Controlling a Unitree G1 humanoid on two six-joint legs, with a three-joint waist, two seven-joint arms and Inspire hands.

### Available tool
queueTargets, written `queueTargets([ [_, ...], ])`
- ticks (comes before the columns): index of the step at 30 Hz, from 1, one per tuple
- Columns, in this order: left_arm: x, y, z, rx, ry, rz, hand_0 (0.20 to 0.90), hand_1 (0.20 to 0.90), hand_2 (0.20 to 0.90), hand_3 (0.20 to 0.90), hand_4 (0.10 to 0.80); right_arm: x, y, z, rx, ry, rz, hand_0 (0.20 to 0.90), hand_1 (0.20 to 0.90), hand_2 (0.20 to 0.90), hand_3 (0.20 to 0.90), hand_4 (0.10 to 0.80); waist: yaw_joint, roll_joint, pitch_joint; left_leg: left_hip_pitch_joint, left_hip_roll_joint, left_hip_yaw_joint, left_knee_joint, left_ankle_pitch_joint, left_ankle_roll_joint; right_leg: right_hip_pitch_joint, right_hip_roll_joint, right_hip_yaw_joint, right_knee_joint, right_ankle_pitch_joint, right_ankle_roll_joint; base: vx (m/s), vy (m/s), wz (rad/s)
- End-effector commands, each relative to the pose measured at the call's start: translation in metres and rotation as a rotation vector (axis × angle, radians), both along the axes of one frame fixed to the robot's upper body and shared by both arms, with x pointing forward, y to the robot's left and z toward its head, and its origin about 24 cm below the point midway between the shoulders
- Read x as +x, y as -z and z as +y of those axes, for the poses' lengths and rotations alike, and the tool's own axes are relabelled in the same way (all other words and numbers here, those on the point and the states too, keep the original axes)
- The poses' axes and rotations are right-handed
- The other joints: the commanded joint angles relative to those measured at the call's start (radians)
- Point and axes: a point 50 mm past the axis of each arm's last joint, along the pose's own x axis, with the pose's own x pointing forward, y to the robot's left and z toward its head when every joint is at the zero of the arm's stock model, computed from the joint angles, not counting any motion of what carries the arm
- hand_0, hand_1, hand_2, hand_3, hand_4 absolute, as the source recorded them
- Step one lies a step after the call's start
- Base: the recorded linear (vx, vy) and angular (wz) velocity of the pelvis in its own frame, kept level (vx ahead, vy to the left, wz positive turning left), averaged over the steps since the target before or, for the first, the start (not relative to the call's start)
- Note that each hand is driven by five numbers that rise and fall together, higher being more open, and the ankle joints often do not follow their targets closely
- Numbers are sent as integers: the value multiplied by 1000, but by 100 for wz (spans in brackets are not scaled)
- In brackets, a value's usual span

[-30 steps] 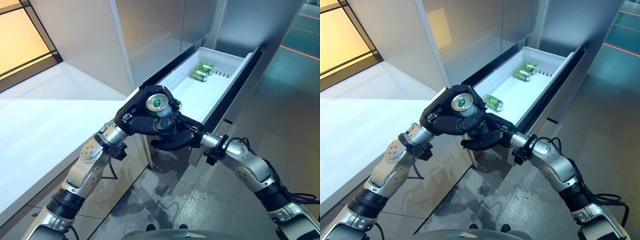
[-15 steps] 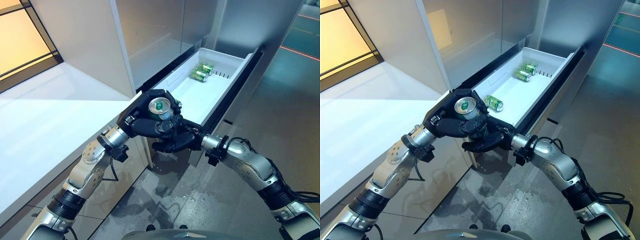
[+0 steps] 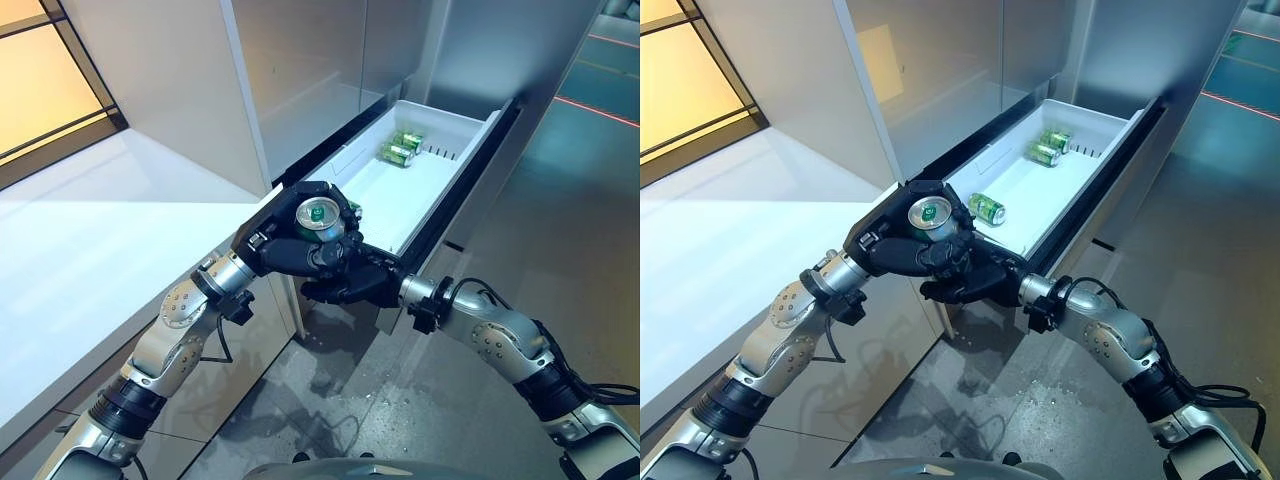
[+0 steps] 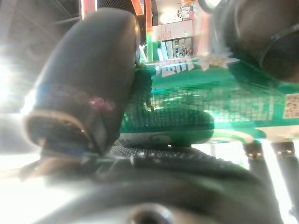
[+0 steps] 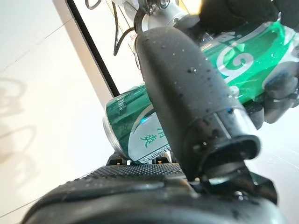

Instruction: Put drinks into fridge and close the fridge

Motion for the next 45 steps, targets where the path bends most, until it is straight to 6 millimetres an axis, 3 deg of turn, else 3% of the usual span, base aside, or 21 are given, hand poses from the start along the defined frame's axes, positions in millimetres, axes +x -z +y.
queueTargets([
  [1, 6, -50, -23, -174, 93, -229, 300, 300, 300, 200, 100, 0, -64, 45, 288, -178, -240, 900, 900, 900, 900, 800, -3, -26, -85, -13, -39, -35, 2, -72, 28, -20, -16, -16, 42, -48, 78, 0, 0, 0],
  [14, 6, -48, -25, -160, 91, -210, 300, 300, 300, 200, 100, 2, -74, 45, 133, -216, -381, 900, 900, 900, 900, 800, -1, -27, -80, -12, -39, -36, 7, -73, 28, -18, -17, -17, 48, -51, 75, 0, 0, 0],
  [25, 8, -43, -27, -161, 95, -184, 300, 300, 300, 200, 100, 1, -75, 51, 139, -244, -383, 900, 900, 900, 900, 800, 1, -26, -81, -10, -39, -37, 8, -74, 28, -16, -17, -18, 50, -53, 76, 0, 0, 0],
  [26, 8, -43, -28, -158, 94, -185, 300, 300, 300, 200, 100, 0, -74, 51, 142, -250, -378, 841, 841, 841, 831, 731, 1, -26, -81, -10, -39, -36, 8, -74, 28, -16, -17, -19, 50, -53, 76, 0, 0, 0],
  [27, 8, -42, -28, -155, 91, -184, 300, 300, 300, 200, 100, 0, -74, 52, 140, -254, -374, 639, 639, 639, 595, 495, 1, -26, -81, -10, -38, -35, 8, -74, 27, -16, -17, -20, 50, -54, 76, 0, 0, 0],
  [29, 7, -41, -28, -156, 87, -182, 300, 300, 300, 200, 100, -1, -73, 52, 147, -257, -359, 444, 444, 444, 367, 267, 2, -27, -81, -9, -37, -34, 8, -74, 27, -15, -18, -21, 50, -55, 76, 0, 0, 0],
  [30, 7, -41, -27, -156, 87, -182, 300, 300, 300, 200, 100, -1, -72, 52, 148, -257, -357, 300, 300, 300, 200, 100, 2, -27, -81, -9, -37, -34, 9, -74, 27, -15, -18, -21, 50, -55, 76, 0, 0, 0],
  [45, 8, -41, -25, -66, 25, -262, 300, 300, 300, 200, 100, 1, -70, 51, 169, -222, -329, 300, 300, 300, 200, 100, 3, -28, -77, -5, -36, -36, 13, -76, 27, -10, -16, -24, 54, -58, 74, 0, 0, 0],
])
